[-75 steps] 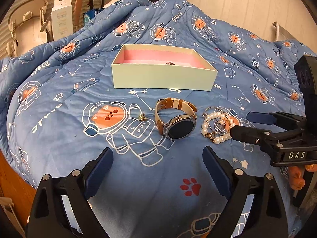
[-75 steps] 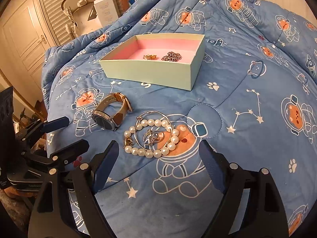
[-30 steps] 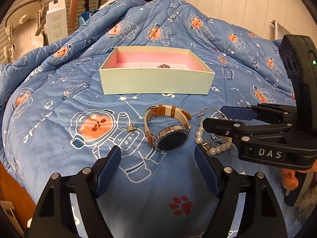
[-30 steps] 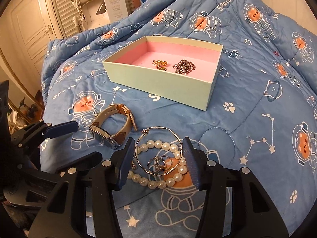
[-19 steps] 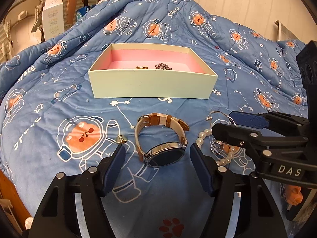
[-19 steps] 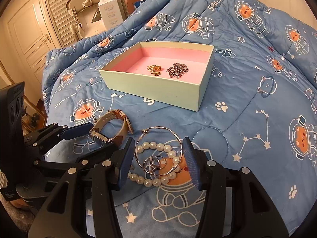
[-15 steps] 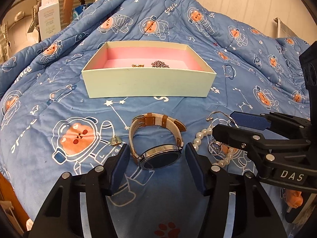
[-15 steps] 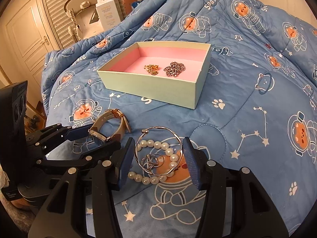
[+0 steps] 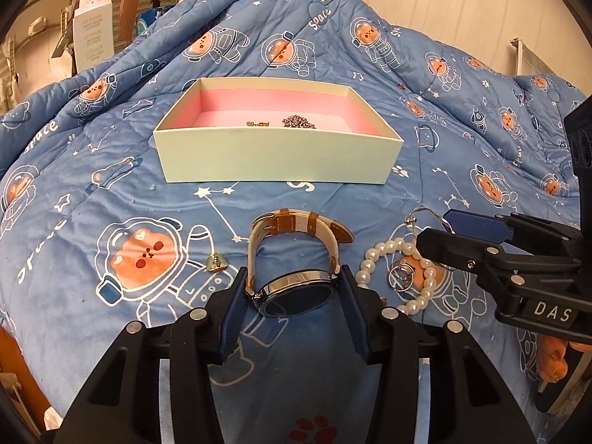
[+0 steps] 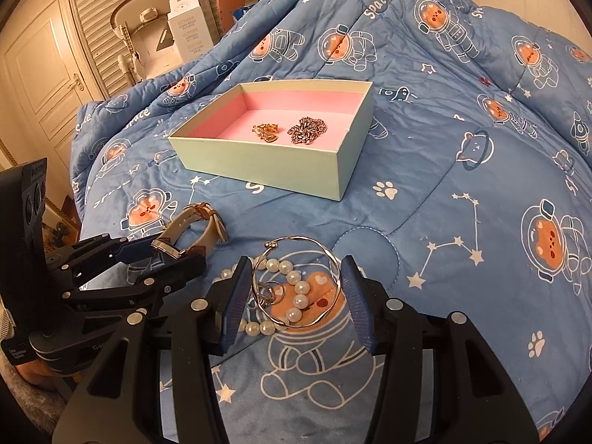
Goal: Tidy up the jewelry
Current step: 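Close the left gripper on the watch while the right gripper grasps the silver bangle, then lift and carry the watch and bangle over the box with both tools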
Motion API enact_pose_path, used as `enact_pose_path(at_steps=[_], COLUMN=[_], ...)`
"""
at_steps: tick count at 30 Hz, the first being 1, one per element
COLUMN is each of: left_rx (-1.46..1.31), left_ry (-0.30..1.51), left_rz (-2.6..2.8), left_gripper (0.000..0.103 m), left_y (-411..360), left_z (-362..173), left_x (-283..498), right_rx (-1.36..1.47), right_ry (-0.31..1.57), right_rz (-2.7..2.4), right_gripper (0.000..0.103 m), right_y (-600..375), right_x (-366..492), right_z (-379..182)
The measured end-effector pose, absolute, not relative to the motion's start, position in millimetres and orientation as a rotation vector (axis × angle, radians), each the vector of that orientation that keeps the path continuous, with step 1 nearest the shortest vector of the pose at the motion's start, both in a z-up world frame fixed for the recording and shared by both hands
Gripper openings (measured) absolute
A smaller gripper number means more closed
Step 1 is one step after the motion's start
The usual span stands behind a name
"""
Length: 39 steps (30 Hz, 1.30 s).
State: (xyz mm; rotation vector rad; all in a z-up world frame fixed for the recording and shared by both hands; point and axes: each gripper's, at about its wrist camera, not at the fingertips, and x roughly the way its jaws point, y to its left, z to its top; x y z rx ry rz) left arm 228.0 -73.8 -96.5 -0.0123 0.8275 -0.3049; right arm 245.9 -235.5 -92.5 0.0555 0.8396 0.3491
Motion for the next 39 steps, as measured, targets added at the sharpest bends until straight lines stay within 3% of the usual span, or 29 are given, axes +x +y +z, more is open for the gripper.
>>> enact_pose_path(at_steps=[14,39], left_rx=[-0.057,-0.056], left_ry=[0.802,0.678], left_rz=[-0.305,-0.346], left_gripper=[0.047,0.047], left_y=[-54,-32], left_z=[-83,-12], left_x=[211,242], right_rx=[0.041,-0.015], right_ry=[0.836,0.699], right_rz=[0.377,0.532], right_gripper=[0.050,0.050], right_y=[-230,-194], right_x=[233,250], right_z=[-90,-20])
